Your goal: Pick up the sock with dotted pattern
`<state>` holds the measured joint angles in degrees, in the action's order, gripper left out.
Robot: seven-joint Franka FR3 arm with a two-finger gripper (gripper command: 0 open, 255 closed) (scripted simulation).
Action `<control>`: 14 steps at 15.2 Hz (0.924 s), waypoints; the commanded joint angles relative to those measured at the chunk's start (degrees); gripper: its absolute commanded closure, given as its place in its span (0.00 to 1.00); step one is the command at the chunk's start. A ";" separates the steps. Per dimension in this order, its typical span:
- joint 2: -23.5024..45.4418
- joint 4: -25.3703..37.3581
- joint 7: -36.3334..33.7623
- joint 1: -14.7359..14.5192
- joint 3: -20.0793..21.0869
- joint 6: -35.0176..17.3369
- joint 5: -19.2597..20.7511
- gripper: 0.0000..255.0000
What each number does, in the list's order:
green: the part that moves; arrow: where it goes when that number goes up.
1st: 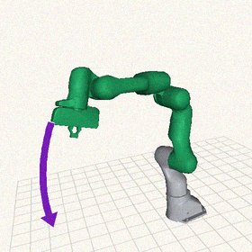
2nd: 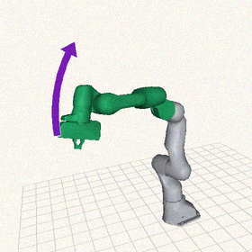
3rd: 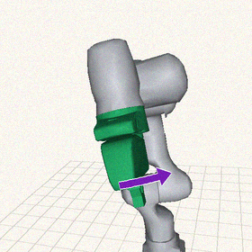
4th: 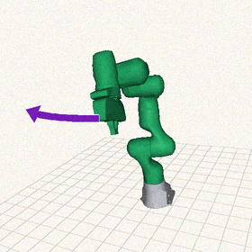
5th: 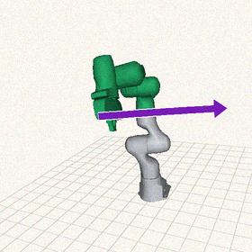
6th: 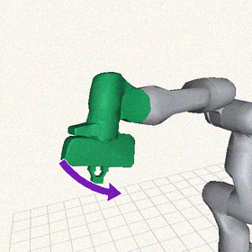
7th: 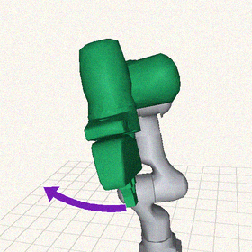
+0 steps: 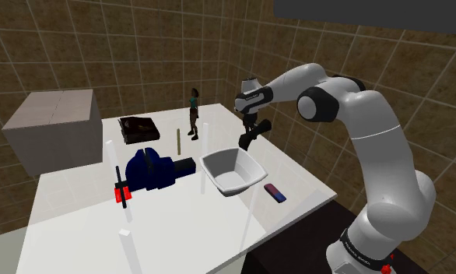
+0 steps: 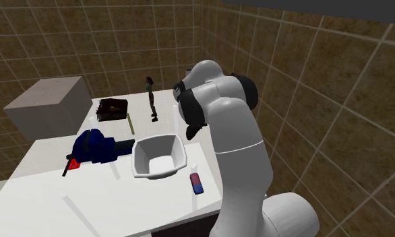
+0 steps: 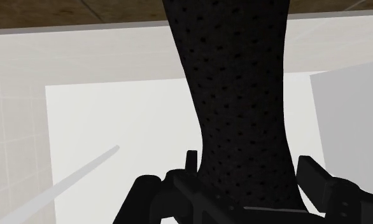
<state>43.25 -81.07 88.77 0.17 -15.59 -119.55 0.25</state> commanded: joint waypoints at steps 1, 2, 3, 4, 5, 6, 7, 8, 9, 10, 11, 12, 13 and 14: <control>0.07 -0.05 -0.02 -0.03 0.04 -0.02 -0.02 1.00; 0.10 -0.02 -0.02 -0.02 0.04 -0.02 -0.03 1.00; 0.13 0.02 -0.02 -0.02 0.05 -0.01 -0.03 1.00; 0.11 -0.05 -0.03 -0.02 0.04 -0.06 -0.03 1.00; 0.12 0.01 -0.02 -0.02 0.05 -0.02 -0.03 1.00; 0.15 0.03 -0.02 -0.01 0.05 -0.02 -0.03 1.00; 0.14 0.14 0.03 0.03 0.04 0.09 -0.03 1.00; -0.27 0.24 0.08 0.00 -0.02 0.59 0.02 1.00; -0.68 0.36 0.13 -0.04 -0.07 1.11 0.08 1.00; -1.07 0.49 0.18 -0.08 -0.13 1.63 0.13 1.00; -1.46 0.65 0.23 -0.11 -0.18 2.16 0.19 1.00; -1.83 0.82 0.28 -0.14 -0.23 2.70 0.24 1.00; -2.19 1.01 0.34 -0.17 -0.28 3.24 0.29 1.00; -2.54 1.22 0.39 -0.20 -0.33 3.79 0.34 1.00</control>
<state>41.15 -79.97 89.12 0.03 -15.86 -116.28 0.52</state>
